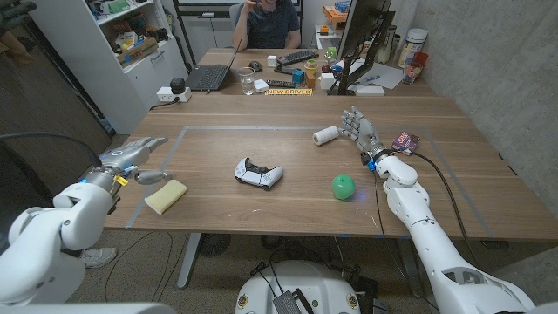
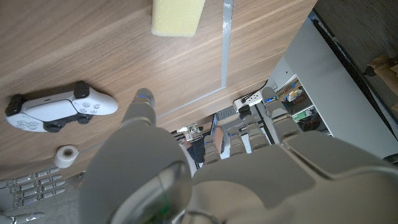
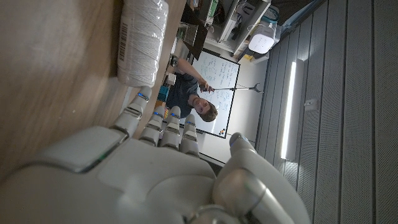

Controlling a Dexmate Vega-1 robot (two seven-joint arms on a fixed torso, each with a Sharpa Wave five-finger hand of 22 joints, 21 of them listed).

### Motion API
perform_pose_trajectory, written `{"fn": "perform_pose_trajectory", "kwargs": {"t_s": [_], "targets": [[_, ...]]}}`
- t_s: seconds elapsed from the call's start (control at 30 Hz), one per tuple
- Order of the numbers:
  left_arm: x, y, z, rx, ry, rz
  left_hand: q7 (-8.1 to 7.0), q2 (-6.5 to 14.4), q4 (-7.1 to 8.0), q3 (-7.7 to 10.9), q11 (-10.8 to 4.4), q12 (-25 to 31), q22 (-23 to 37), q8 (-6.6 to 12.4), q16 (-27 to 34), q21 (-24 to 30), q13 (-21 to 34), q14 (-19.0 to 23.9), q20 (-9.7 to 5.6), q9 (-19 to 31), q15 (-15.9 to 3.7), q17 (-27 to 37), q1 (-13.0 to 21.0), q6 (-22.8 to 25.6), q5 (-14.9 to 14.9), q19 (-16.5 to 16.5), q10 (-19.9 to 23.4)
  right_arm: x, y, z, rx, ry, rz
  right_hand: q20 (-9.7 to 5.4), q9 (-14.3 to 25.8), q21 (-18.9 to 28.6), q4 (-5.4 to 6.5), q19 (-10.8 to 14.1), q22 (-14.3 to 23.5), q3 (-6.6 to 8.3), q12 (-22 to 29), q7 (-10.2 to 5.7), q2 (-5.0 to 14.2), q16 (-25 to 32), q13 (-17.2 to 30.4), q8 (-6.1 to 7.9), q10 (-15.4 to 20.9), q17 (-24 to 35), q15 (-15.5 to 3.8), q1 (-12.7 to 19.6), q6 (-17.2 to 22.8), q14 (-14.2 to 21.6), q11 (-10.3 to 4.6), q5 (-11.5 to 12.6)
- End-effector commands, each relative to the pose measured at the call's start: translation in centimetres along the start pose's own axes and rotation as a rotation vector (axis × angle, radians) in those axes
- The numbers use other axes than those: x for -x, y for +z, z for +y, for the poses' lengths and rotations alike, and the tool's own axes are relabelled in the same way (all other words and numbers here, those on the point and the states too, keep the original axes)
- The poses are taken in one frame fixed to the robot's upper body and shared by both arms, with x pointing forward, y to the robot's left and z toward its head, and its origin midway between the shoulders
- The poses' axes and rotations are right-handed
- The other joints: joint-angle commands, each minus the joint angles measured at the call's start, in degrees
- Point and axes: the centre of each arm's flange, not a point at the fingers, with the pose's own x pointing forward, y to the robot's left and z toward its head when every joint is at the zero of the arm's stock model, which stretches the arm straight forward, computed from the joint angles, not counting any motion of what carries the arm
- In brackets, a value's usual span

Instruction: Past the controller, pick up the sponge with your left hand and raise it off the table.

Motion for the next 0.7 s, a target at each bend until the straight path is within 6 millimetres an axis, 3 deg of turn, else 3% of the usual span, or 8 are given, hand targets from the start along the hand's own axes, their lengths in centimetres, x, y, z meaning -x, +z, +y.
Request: {"fn": "perform_pose_trajectory", "kwargs": {"t_s": [0.03,0.7], "targets": [[-0.6,-0.1,-1.9,-0.069,-0.045,0.057,-0.06,-0.1,-0.08,-0.34,0.0,0.5,0.1,0.16,0.2,-0.3,0.3,-0.1,0.22,0.2,0.23,0.1,0.7,-0.1,0.3,0.2,-0.7,-0.1,-0.3,0.0,-0.009,-0.002,0.001,0.18,0.2,0.2,0.0,0.2,0.1,-0.34,0.3,-0.21,0.18,0.5,0.2,0.35,0.2,0.1,-0.15,-0.5,0.2,0.4,-0.05,0.3],[-2.8,-0.6,-5.8,-0.056,-0.139,0.073,-0.07,0.0,0.04,-1.11,0.01,0.6,0.1,0.09,0.2,-0.6,0.3,-0.2,0.24,0.3,0.12,0.1,1.2,-0.3,0.6,0.7,-1.1,0.2,-0.2,-0.3,-0.003,-0.001,-0.003,0.22,0.2,0.2,0.05,0.3,0.1,-0.5,0.4,-0.27,0.03,0.5,0.2,0.34,0.2,0.1,-0.05,-0.7,0.1,0.5,-0.07,0.5]]}}
